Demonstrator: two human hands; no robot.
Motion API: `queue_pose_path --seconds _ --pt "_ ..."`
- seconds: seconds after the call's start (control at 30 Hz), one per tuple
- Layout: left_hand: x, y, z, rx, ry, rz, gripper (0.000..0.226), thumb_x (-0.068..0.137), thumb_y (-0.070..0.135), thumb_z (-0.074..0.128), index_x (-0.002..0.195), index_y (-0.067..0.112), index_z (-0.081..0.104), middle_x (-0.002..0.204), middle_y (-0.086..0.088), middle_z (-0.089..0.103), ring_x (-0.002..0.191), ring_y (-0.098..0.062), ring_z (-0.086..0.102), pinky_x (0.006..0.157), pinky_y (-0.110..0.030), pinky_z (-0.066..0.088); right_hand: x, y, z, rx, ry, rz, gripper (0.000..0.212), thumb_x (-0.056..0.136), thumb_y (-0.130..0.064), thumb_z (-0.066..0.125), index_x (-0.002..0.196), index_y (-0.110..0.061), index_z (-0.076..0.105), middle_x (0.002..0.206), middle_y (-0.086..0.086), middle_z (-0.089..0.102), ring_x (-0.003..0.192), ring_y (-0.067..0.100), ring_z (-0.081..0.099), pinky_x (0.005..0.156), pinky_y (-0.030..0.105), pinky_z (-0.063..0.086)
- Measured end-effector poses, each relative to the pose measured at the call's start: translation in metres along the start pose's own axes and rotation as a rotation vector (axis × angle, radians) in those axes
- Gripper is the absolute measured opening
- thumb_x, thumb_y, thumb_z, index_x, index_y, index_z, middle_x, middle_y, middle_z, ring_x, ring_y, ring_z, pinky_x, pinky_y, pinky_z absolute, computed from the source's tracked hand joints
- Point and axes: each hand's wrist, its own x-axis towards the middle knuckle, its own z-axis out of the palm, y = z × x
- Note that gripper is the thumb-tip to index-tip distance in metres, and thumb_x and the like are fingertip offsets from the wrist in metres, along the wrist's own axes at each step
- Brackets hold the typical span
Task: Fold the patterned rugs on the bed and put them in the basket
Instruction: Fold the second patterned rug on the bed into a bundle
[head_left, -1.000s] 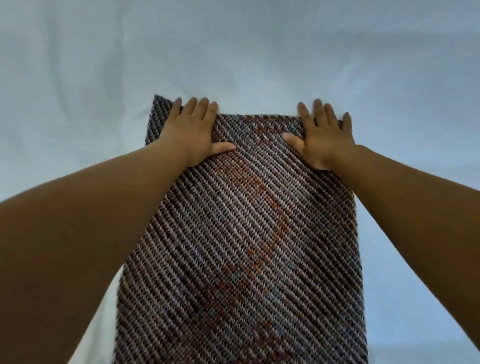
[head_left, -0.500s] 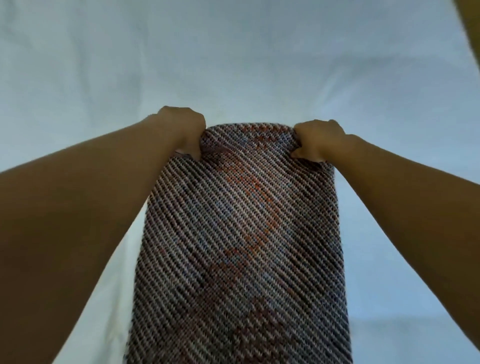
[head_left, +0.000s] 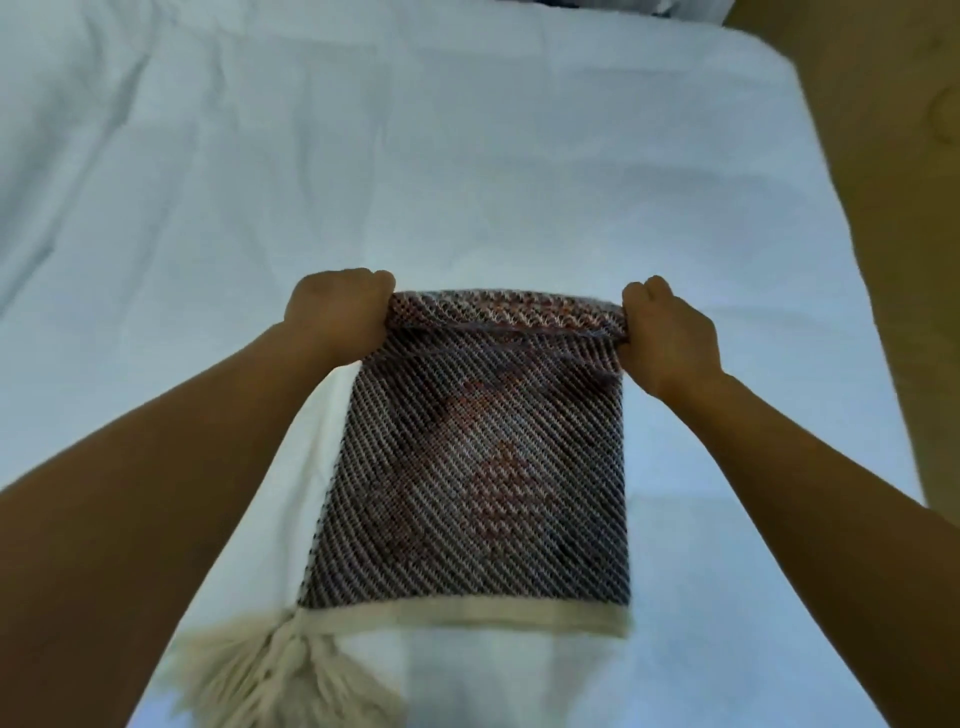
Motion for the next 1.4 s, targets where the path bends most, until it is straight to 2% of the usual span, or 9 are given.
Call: queue_pose_path --seconds 0.17,0.43,0.5,0.63,0.8,0.93,1.03,1.17,1.4 --pt "-0.103 0.011 0.004 -0.078 0.080 0.018 0.009 0.082 0.020 0.055 0.087 0.013 0.050 0.083 -0.006 0.062 0.067 -0.029 0.059 0.055 -0.029 0.037 -0.108 -0.028 -0.010 0.065 0.005 -0.005 0.034 0.075 -0.011 0.064 0.105 -0.006 0.051 0.101 0.016 0.054 0.080 0.036 0.056 0.055 0.031 0.034" --pt "-0.263 0.042 0.077 -0.077 0.189 0.132 0.031 0.053 0.001 0.081 0.076 0.007 0.060 0.065 -0.008 0.060 0.049 -0.027 0.058 0.035 -0.025 0.038 -0.256 -0.068 0.036 0.079 -0.047 -0.012 0.029 0.057 0.005 0.073 0.077 -0.001 0.053 0.084 0.021 0.055 0.064 0.039 0.057 0.041 0.028 0.032" --pt "-0.281 0.054 0.109 -0.036 -0.024 0.043 0.039 0.071 0.010 0.072 0.107 0.010 0.058 0.099 -0.011 0.061 0.083 -0.028 0.062 0.059 -0.036 0.051 -0.277 -0.071 0.064 0.023 -0.152 0.017 0.025 0.065 0.005 0.068 0.086 0.001 0.056 0.089 0.022 0.054 0.074 0.039 0.057 0.046 0.035 0.041" --pt "-0.298 0.064 0.147 -0.034 -0.568 -0.061 0.083 0.084 0.044 0.047 0.148 0.019 0.000 0.154 -0.009 0.009 0.140 -0.029 0.014 0.110 -0.046 0.021 -0.294 -0.071 0.104 -0.070 -0.548 0.103 0.047 0.078 -0.016 0.053 0.122 -0.012 0.039 0.127 0.014 0.037 0.112 0.034 0.041 0.080 0.039 0.041" --pt "-0.276 0.055 0.127 -0.439 -0.290 -0.308 0.064 0.071 0.049 0.040 0.127 0.019 0.051 0.125 -0.010 0.055 0.113 -0.030 0.050 0.093 -0.042 0.039 -0.273 -0.067 0.102 0.353 -0.260 0.347 0.026 0.076 -0.019 0.059 0.097 -0.004 0.054 0.101 0.016 0.051 0.095 0.034 0.050 0.075 0.038 0.041" --pt "-0.235 0.051 0.113 -0.502 -0.047 -0.344 0.046 0.086 0.028 0.050 0.128 0.011 0.050 0.127 -0.016 0.053 0.113 -0.034 0.049 0.092 -0.043 0.039 -0.227 -0.055 0.083 0.759 0.055 0.696 0.027 0.082 -0.032 0.058 0.095 -0.008 0.055 0.096 0.008 0.051 0.084 0.019 0.049 0.077 0.031 0.038" --pt "-0.197 0.073 0.107 -0.456 -0.015 -0.105 0.051 0.092 0.031 0.046 0.137 0.011 0.040 0.140 -0.012 0.045 0.128 -0.028 0.040 0.106 -0.044 0.034 -0.180 -0.042 0.078 1.029 -0.111 0.904 0.039 0.082 -0.055 0.053 0.084 -0.016 0.054 0.083 0.003 0.053 0.072 0.017 0.051 0.073 0.034 0.043" --pt "-0.155 0.120 0.108 -0.377 -0.157 0.075 0.061 0.096 0.044 0.030 0.148 0.018 0.012 0.157 -0.004 0.013 0.144 -0.021 0.006 0.115 -0.045 0.008 -0.135 -0.022 0.081 1.379 -0.439 1.076 0.069 0.076 -0.066 0.054 0.120 -0.013 0.056 0.111 0.005 0.061 0.093 0.020 0.058 0.073 0.031 0.049" --pt "-0.087 0.163 0.121 -0.330 -0.114 0.085 0.065 0.094 0.052 0.015 0.148 0.023 -0.003 0.158 -0.001 -0.005 0.144 -0.018 -0.010 0.110 -0.045 -0.012 -0.077 0.007 0.098 1.706 -0.727 0.821 0.037 0.076 -0.031 0.067 0.106 -0.011 0.064 0.102 0.005 0.072 0.093 0.016 0.068 0.072 0.028 0.055"
